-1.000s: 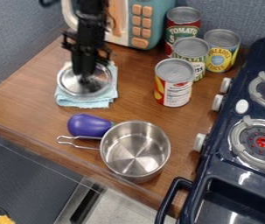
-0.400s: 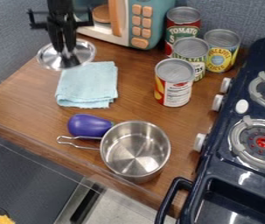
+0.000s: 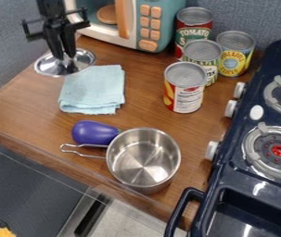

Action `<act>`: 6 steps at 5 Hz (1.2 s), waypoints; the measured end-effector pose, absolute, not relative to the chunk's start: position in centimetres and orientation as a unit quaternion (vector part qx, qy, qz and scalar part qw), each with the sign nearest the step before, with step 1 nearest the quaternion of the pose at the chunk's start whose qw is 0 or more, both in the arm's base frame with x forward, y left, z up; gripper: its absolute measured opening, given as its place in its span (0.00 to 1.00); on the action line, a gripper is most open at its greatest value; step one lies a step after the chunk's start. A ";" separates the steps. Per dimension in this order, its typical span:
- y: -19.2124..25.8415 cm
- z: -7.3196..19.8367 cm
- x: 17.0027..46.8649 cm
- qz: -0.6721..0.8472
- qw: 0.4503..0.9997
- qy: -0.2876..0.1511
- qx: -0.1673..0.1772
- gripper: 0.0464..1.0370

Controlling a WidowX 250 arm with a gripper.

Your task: Move the silver cap to the left corner of the blue cloth

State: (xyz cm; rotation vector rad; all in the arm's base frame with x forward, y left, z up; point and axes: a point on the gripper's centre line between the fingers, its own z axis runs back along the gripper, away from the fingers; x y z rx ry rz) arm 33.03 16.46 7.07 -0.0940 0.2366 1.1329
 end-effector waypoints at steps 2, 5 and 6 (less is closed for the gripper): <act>16.4 7.2 33.2 0.728 0.683 -0.045 -0.042 0.13; 16.3 7.1 34.6 0.869 0.485 -0.100 -0.007 0.13; 16.2 6.7 34.8 0.856 0.508 -0.099 0.013 0.13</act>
